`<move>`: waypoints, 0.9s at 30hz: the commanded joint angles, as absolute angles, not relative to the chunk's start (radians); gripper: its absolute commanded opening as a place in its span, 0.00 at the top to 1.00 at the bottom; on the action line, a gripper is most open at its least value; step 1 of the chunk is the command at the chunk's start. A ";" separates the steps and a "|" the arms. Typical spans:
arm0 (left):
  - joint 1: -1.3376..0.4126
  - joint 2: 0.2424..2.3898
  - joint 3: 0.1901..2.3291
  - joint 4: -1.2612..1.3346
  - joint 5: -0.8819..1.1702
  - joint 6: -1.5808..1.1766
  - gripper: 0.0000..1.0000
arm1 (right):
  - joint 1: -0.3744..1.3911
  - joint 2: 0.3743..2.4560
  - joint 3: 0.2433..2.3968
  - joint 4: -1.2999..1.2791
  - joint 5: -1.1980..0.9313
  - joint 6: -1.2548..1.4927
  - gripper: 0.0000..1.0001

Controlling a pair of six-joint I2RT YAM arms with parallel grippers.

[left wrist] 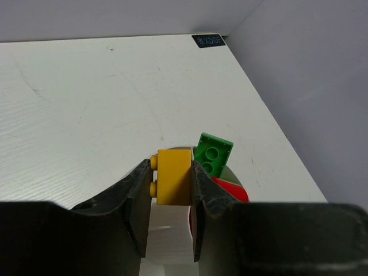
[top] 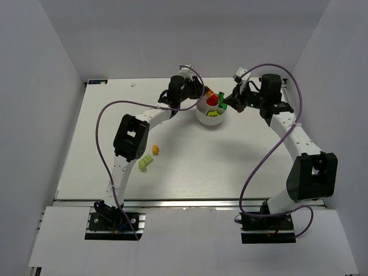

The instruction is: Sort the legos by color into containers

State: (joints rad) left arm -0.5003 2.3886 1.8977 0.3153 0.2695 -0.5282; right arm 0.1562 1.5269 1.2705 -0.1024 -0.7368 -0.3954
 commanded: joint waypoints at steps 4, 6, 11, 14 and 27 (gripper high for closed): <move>-0.508 2.362 1.922 0.299 0.244 -0.497 0.89 | 0.147 1.517 1.267 -0.067 -0.759 -0.374 1.00; -0.509 2.358 1.916 0.296 0.238 -0.491 0.86 | 0.147 1.516 1.266 -0.066 -0.761 -0.373 1.00; -0.511 2.347 1.905 0.276 0.222 -0.471 0.75 | 0.147 1.513 1.261 -0.063 -0.761 -0.371 1.00; -0.514 2.333 1.902 0.261 0.199 -0.463 0.56 | 0.147 1.514 1.259 -0.063 -0.759 -0.371 1.00; -0.522 2.241 1.922 0.244 0.158 -0.449 0.38 | 0.147 1.503 1.261 -0.066 -0.770 -0.376 1.00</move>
State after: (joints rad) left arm -0.5152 2.3859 1.8977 0.2382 0.1879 -0.4633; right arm 0.1516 1.5265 1.2613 -0.1009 -0.7441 -0.3763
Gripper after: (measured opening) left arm 0.634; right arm 0.011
